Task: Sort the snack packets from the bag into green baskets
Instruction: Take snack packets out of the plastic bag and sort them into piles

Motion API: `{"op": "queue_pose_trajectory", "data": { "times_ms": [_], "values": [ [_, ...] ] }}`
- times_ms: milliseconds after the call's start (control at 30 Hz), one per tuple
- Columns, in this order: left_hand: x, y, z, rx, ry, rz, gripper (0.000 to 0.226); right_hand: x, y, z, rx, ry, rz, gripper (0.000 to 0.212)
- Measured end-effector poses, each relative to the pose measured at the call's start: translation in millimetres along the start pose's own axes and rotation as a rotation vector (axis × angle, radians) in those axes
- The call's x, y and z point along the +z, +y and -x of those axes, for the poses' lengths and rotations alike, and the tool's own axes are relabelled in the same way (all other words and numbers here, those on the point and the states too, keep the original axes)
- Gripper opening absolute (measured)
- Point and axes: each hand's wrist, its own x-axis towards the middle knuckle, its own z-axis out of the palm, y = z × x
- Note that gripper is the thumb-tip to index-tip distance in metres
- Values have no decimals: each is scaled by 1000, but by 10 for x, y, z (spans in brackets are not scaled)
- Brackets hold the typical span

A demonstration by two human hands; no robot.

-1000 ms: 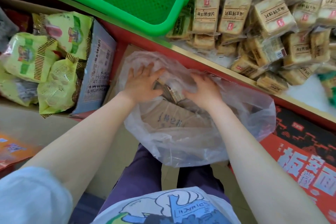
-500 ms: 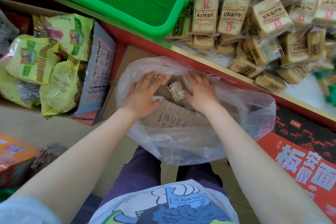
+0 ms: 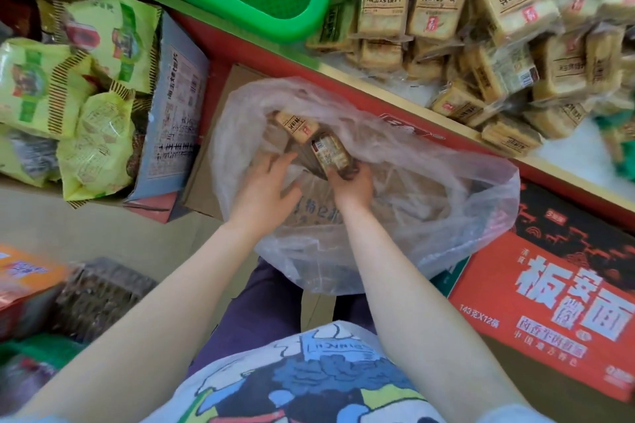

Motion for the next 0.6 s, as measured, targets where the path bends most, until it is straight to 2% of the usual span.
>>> {"op": "queue_pose_trajectory", "data": {
  "times_ms": [100,200,300,400,600],
  "values": [
    [82,-117,168,-169,-71,127,50,106,-27,-116,84,24,-53,55],
    [98,-184,256,-231,-68,159,41,197,4,-149,59,47,-49,57],
    [89,-186,346,-253,-26,234,36,237,52,-108,-65,96,91,54],
    [82,-187,420,-274,5,331,31,213,109,-93,-195,47,296,58],
    [84,-195,592,-272,80,369,28,91,-40,-76,-243,33,582,62]
  ]
}}
